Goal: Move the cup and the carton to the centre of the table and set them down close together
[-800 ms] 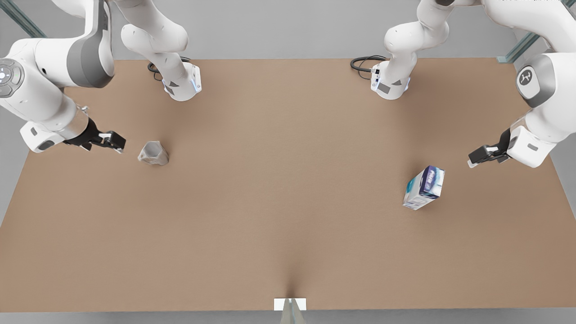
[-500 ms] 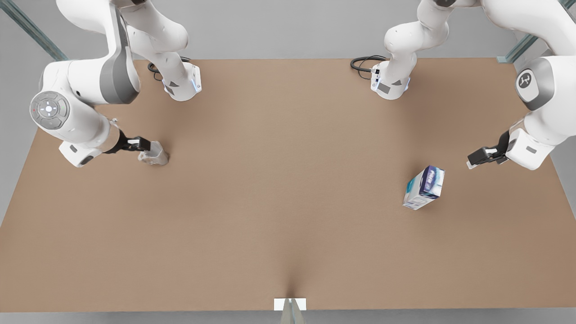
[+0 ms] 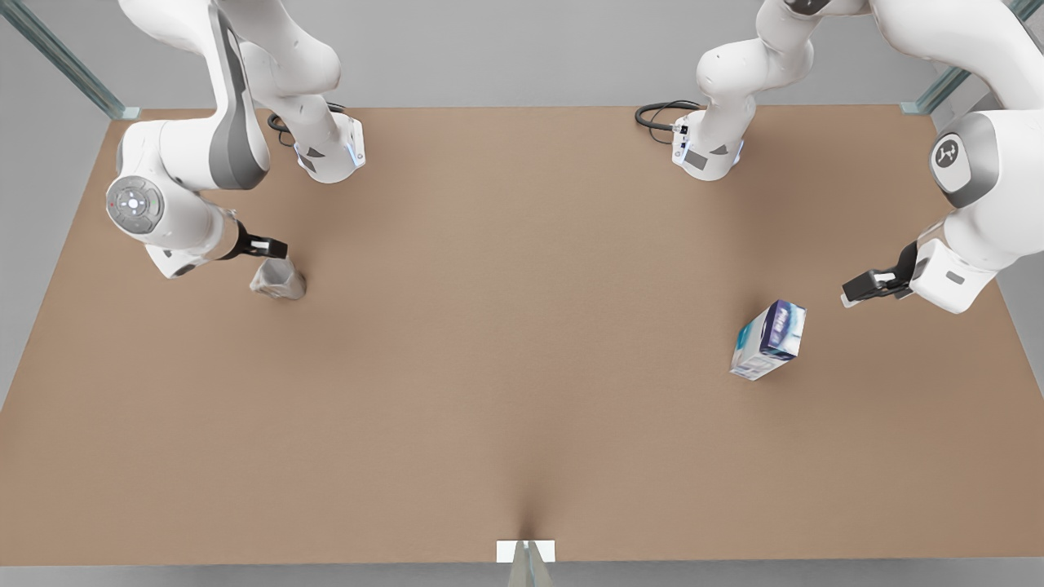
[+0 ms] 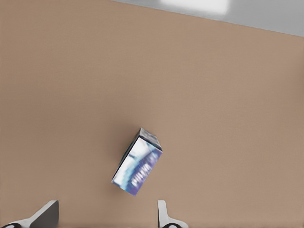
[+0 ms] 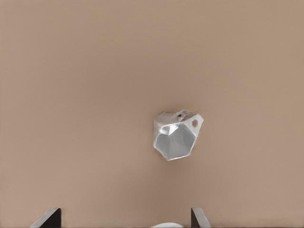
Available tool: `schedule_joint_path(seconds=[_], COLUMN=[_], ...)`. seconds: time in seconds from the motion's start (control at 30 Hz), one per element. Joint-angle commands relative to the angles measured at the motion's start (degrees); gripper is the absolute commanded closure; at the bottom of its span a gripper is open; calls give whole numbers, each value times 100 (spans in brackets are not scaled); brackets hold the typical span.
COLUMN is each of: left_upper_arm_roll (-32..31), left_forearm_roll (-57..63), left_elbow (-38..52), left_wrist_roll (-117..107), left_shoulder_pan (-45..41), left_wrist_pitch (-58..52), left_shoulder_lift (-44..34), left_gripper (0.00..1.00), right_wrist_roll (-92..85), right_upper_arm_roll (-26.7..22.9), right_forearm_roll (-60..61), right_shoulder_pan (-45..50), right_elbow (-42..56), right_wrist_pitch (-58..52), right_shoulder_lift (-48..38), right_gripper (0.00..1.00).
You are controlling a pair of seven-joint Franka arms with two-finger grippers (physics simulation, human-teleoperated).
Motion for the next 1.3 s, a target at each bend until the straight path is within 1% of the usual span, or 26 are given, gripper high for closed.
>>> schedule_joint_path(seconds=[0.0,0.03,0.17,0.33,0.6,0.8,0.87,0.97,1.03,1.27], left_upper_arm_roll=[0,0,0,0,0,-9,-9,-9,-9,-9], left_forearm_roll=[5,5,-3,5,-3,5,5,5,-3,-3], left_elbow=[0,-44,-44,-53,-53,-53,-88,-141,-141,-184], left_wrist_roll=[0,0,0,0,0,0,-9,-9,-9,0], left_shoulder_pan=[0,0,0,0,0,-17,-17,-17,-17,-17], left_wrist_pitch=[0,0,0,-44,-70,-105,-105,-105,-105,-105], left_shoulder_lift=[0,8,8,8,8,8,8,0,0,0], left_gripper=[0,0,0,0,0,0,0,0,0,0], right_wrist_roll=[87,492,747,747,641,580,580,343,325,325], right_upper_arm_roll=[0,0,-17,-35,-228,-219,-228,-439,-439,-448], right_forearm_roll=[0,70,88,44,18,79,79,79,79,79], right_shoulder_pan=[-130,-130,-191,-297,-411,-420,-420,-429,-429,-420], right_elbow=[-62,-141,-466,-659,-1055,-1327,-1600,-1828,-1942,-2277], right_wrist_pitch=[52,52,315,693,1247,1273,1554,2011,2284,2504], right_shoulder_lift=[-5,-5,4,21,48,-84,-137,-155,-163,-286], right_gripper=[0,0,0,0,0,0,0,0,0,0])
